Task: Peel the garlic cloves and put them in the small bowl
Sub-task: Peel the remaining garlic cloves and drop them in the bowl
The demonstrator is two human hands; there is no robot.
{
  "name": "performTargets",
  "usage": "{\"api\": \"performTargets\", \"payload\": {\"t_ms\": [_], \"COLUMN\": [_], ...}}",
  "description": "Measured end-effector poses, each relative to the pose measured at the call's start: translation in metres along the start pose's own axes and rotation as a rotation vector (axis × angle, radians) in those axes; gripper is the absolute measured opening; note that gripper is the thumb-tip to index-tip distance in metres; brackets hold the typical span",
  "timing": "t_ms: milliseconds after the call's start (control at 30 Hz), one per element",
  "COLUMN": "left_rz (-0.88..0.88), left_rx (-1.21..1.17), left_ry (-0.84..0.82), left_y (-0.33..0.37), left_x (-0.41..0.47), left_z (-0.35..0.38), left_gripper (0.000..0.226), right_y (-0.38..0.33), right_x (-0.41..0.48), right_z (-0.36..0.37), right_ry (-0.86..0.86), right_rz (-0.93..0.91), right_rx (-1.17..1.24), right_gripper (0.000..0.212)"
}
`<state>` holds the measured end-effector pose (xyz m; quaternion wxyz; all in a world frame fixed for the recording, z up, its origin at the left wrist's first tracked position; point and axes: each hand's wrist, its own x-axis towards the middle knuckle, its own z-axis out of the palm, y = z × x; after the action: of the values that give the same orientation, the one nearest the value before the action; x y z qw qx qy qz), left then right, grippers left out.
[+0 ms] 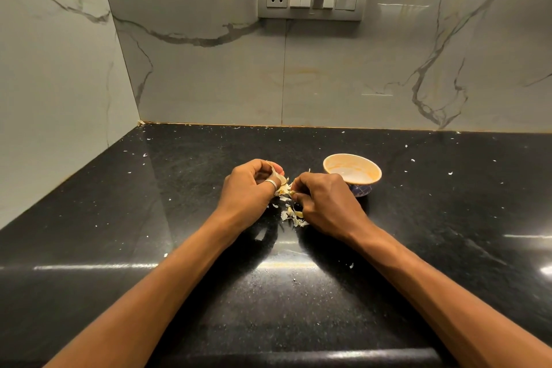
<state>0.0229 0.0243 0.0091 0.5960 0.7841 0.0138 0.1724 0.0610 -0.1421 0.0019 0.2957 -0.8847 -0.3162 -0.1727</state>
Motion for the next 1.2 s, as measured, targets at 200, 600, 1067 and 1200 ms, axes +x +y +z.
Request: {"api": "performTargets", "payload": {"t_ms": [200,600,1067,1200], "left_rz": [0.018,-0.018,-0.063,-0.074], "left_rx": [0.007,-0.195,-0.270,-0.281], "left_ry": [-0.011,-0.097,-0.138,-0.140], "left_y": [0.000,0.000,0.004,0.002], "left_x": [-0.001,0.001,-0.001,-0.001], "left_z": [0.000,0.003,-0.003,-0.002], "left_gripper": [0.011,0.026,0.033,0.029], "right_y": [0.002,-0.005,-0.002,-0.002], "right_x": [0.000,0.006,0.006,0.005], "right_z": [0.001,-0.008,-0.012,-0.008], "right_ry": [0.026,0.066,-0.012,-0.046], "right_rz": [-0.005,0.183,0.227,0.255], "right_rx": [0.045,0.387,0.657,0.658], "right_gripper": [0.005,0.013,0.017,0.014]}}
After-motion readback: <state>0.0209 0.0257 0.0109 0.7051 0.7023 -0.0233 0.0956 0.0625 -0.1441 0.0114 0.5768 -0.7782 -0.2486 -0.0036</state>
